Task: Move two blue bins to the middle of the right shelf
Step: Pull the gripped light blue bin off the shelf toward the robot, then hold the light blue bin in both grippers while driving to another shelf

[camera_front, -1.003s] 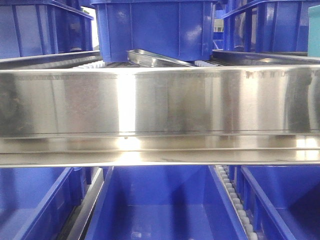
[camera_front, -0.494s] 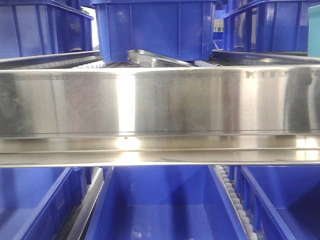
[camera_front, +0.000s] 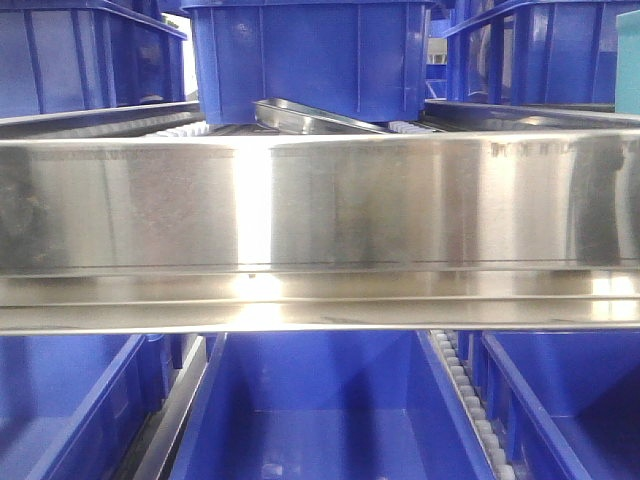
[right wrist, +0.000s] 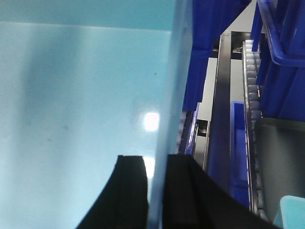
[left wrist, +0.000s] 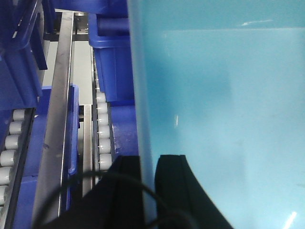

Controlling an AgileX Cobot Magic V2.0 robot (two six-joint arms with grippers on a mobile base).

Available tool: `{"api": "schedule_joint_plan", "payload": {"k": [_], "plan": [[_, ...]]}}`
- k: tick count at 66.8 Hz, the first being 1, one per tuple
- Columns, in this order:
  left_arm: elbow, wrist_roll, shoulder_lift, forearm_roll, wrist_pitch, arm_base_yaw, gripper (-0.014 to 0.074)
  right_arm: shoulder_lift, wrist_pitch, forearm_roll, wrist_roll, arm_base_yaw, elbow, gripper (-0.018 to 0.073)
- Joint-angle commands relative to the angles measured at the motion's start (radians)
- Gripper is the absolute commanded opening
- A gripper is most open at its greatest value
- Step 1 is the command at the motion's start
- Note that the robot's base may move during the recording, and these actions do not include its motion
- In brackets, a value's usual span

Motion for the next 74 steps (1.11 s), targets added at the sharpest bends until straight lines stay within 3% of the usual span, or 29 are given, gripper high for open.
{"api": "schedule_joint_plan", "payload": {"k": [1,74], "plan": [[-0.011,0.002,-0.015,-0.029,-0.034,-0.007,-0.0111,-0.02,-0.081,0.031,-0.02,0.002,-0.014,-0.0153],[-0.011,0.002,-0.015,-0.029,-0.034,-0.007,-0.0111,-0.018,-0.081,0.031,-0.02,0.002,-0.014,-0.0153]]}}
